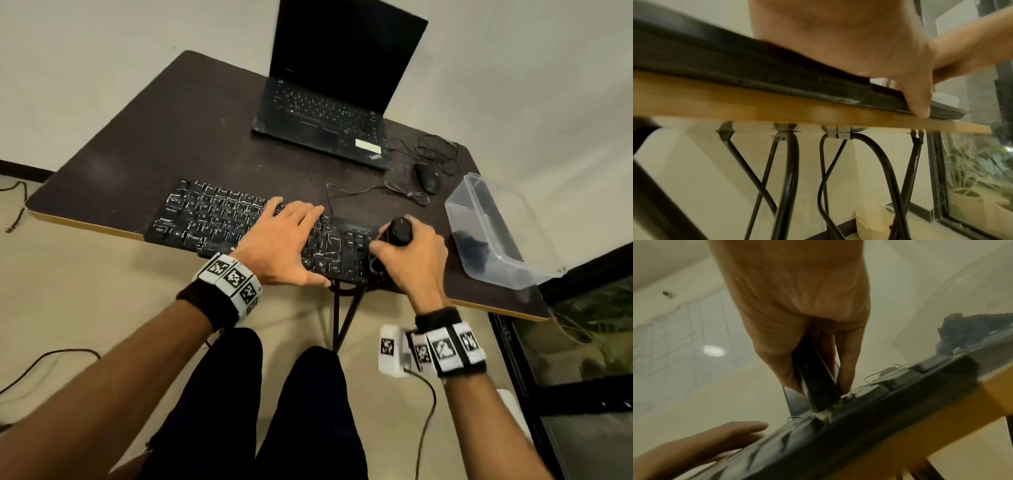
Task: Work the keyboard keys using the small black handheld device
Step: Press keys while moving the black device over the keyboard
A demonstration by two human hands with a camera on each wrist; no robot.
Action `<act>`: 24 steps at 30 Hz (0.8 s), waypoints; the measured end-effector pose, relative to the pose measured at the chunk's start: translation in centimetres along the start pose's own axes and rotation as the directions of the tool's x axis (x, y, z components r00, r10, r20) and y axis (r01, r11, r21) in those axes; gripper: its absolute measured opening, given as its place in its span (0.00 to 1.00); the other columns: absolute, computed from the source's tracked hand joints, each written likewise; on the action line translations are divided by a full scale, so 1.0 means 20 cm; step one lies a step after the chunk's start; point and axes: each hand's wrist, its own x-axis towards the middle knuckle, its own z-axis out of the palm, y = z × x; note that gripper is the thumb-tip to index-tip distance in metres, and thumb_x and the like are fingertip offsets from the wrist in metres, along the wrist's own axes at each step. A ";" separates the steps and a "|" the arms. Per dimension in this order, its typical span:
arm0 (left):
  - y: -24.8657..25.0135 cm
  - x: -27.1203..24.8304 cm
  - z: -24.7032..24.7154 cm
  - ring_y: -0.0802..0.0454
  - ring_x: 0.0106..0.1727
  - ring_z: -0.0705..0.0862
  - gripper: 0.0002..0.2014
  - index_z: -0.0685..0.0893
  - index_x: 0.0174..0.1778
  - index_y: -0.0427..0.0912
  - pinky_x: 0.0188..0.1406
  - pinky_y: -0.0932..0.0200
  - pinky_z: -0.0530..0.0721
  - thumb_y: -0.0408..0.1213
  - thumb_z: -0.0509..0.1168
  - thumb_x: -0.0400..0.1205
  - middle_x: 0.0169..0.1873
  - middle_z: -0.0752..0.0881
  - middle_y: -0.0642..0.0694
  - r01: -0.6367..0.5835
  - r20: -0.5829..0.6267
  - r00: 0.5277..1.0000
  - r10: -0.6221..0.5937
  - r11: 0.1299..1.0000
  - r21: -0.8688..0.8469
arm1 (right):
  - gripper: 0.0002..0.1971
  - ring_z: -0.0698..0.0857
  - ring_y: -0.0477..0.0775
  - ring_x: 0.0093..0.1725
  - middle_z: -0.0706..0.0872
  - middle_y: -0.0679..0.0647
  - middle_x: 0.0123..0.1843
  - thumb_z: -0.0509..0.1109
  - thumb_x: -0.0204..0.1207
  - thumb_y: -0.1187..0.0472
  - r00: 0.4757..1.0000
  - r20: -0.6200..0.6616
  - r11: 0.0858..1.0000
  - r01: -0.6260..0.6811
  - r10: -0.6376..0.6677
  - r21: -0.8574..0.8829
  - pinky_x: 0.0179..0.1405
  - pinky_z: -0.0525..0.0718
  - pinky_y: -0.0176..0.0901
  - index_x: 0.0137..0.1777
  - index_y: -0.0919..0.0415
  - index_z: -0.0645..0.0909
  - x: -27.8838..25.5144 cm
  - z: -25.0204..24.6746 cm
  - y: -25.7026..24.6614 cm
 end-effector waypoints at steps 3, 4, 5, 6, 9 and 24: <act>0.02 0.00 0.00 0.47 0.90 0.65 0.70 0.58 0.92 0.39 0.93 0.39 0.49 0.90 0.56 0.63 0.88 0.69 0.44 0.018 -0.023 1.000 -0.018 1.000 -0.021 | 0.10 0.92 0.58 0.54 0.95 0.47 0.45 0.85 0.68 0.53 0.999 0.044 1.000 -0.020 0.020 0.002 0.55 0.84 0.46 0.48 0.51 0.91 0.06 -0.01 -0.04; 0.02 -0.01 -0.01 0.47 0.90 0.65 0.70 0.58 0.92 0.39 0.93 0.39 0.49 0.90 0.56 0.63 0.88 0.69 0.44 0.023 -0.026 0.999 -0.024 1.000 -0.021 | 0.10 0.92 0.57 0.53 0.94 0.46 0.44 0.85 0.67 0.53 0.997 0.073 1.000 0.010 -0.008 -0.024 0.53 0.84 0.45 0.47 0.51 0.91 0.02 -0.02 -0.05; 0.02 -0.01 -0.01 0.48 0.90 0.65 0.71 0.58 0.92 0.39 0.93 0.39 0.49 0.90 0.56 0.63 0.88 0.69 0.44 0.029 -0.030 0.999 -0.030 0.999 -0.018 | 0.10 0.92 0.57 0.51 0.94 0.45 0.42 0.85 0.66 0.53 0.993 0.105 0.997 0.056 -0.049 -0.060 0.51 0.85 0.46 0.46 0.51 0.90 -0.05 -0.02 -0.05; 0.02 0.00 -0.01 0.48 0.90 0.65 0.70 0.58 0.92 0.39 0.93 0.39 0.49 0.90 0.56 0.63 0.88 0.69 0.44 0.036 -0.035 0.999 -0.037 0.999 -0.014 | 0.10 0.92 0.58 0.50 0.94 0.45 0.42 0.85 0.66 0.53 0.986 0.137 0.991 0.103 -0.090 -0.087 0.51 0.86 0.47 0.45 0.51 0.90 -0.13 -0.02 -0.06; 0.03 0.00 -0.01 0.48 0.89 0.65 0.70 0.58 0.92 0.39 0.92 0.39 0.49 0.89 0.56 0.63 0.88 0.70 0.44 0.034 -0.027 0.999 -0.035 0.999 -0.019 | 0.11 0.92 0.63 0.52 0.95 0.48 0.44 0.84 0.66 0.53 0.988 0.118 0.990 0.111 -0.101 -0.087 0.53 0.87 0.52 0.46 0.52 0.89 -0.19 0.01 -0.08; 0.03 -0.02 -0.02 0.48 0.88 0.66 0.69 0.60 0.91 0.39 0.92 0.39 0.51 0.90 0.58 0.64 0.86 0.71 0.44 0.035 -0.026 0.999 -0.035 0.999 -0.031 | 0.10 0.92 0.58 0.54 0.94 0.47 0.45 0.84 0.68 0.54 0.999 0.050 1.000 0.015 -0.015 -0.005 0.52 0.81 0.44 0.48 0.52 0.91 0.09 0.06 -0.15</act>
